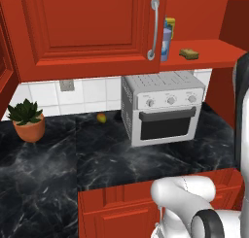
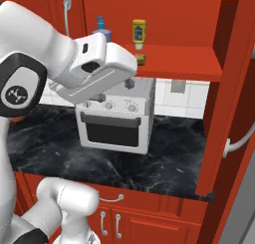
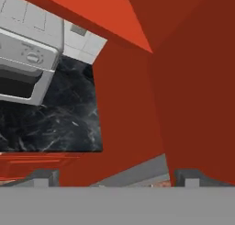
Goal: Pick the soap dispenser and sponge from the cabinet and place them on the counter.
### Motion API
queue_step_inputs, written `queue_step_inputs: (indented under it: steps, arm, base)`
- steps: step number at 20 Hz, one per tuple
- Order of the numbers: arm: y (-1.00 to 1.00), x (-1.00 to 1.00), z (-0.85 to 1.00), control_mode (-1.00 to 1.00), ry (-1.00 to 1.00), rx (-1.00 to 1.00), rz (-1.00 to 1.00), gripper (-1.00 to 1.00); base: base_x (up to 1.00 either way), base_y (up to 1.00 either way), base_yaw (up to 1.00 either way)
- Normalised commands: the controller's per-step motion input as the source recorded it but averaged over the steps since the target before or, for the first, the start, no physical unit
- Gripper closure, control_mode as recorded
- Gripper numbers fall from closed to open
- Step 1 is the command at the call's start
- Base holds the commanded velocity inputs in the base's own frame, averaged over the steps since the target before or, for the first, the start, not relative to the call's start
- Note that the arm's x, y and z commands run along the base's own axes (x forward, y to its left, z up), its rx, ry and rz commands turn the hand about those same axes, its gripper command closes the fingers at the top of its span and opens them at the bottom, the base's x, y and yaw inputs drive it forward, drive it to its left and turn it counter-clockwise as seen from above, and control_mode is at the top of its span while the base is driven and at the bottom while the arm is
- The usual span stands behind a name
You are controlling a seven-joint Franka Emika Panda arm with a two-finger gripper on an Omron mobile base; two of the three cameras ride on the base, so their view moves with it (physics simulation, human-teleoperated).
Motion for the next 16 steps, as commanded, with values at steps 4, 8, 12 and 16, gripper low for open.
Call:
queue_step_inputs:
  steps: [4, 8, 12, 16]
  arm:
    - [0.54, -0.24, -0.13, -1.00, -0.21, 0.01, 0.09, -1.00]
    - [0.30, -0.23, -0.02, -1.00, -0.31, 0.15, 0.06, -1.00]
    - [0.17, -0.04, 0.00, -1.00, -0.07, 0.27, 0.08, -1.00]
    - [0.14, 0.00, 0.01, -1.00, 0.00, 0.26, 0.08, -1.00]
  base:
    - [0.00, 0.00, 0.00]
    - [0.00, 0.00, 0.00]
    - [0.00, 0.00, 0.00]
    - [0.00, 0.00, 0.00]
